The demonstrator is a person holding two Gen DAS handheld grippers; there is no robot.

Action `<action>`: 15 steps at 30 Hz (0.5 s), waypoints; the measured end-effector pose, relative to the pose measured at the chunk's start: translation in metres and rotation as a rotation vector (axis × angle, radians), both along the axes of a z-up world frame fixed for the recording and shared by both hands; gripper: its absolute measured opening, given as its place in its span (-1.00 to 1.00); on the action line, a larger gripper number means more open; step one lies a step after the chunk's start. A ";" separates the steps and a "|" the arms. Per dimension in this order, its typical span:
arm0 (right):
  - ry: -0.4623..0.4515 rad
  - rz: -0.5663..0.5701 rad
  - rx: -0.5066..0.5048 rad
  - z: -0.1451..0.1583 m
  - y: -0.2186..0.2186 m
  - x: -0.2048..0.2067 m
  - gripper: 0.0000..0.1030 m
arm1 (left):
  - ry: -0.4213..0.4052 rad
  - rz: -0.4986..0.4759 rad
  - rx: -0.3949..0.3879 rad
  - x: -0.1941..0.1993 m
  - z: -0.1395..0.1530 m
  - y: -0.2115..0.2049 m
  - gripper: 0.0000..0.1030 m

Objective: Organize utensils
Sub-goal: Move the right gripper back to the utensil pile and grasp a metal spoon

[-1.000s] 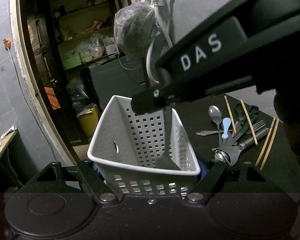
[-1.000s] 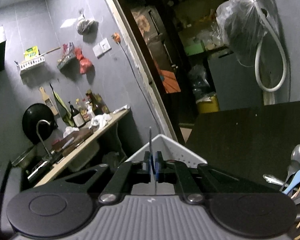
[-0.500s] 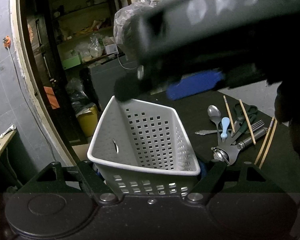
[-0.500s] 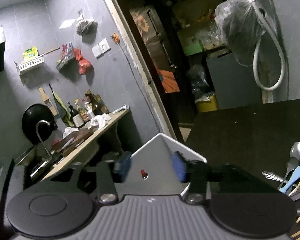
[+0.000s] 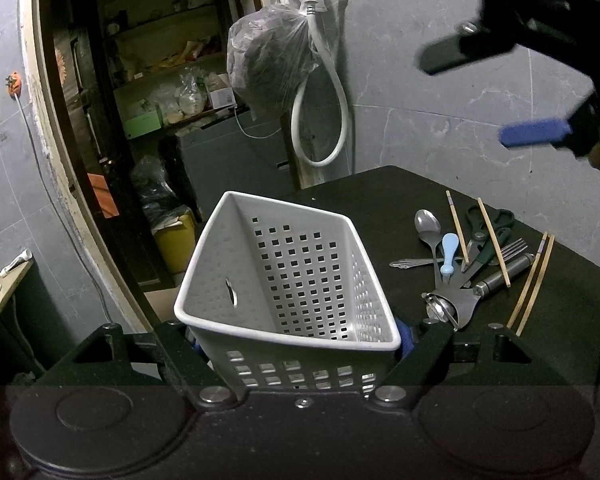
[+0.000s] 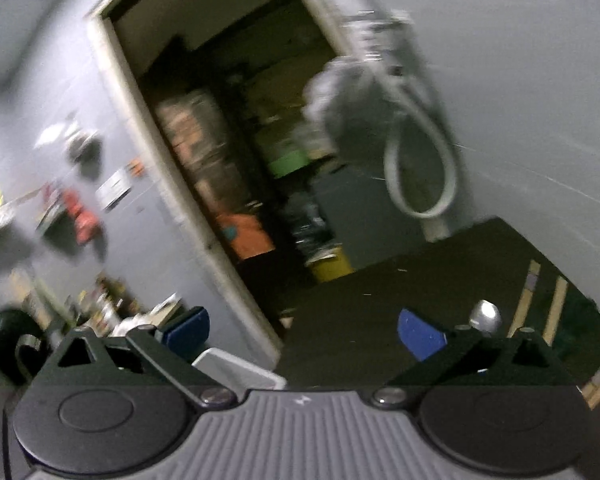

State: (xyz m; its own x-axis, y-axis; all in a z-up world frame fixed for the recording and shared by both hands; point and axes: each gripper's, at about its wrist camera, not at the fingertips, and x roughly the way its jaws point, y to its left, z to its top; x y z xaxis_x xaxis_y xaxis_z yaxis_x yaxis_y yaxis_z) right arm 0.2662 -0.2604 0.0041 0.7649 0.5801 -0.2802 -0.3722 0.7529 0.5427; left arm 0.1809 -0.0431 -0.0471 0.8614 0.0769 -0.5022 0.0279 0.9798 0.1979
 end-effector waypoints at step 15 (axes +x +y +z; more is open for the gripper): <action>0.498 -0.150 0.285 -0.109 -0.061 0.065 1.00 | -0.003 -0.002 0.017 -0.002 0.000 -0.003 0.58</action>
State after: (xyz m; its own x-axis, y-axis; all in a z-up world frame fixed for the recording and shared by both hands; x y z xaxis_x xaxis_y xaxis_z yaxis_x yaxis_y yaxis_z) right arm 0.3309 -0.3215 -0.1051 0.6606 0.5810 -0.4754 0.0784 0.5764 0.8134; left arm 0.1793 -0.0464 -0.0474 0.8632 0.0839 -0.4979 0.0288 0.9763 0.2146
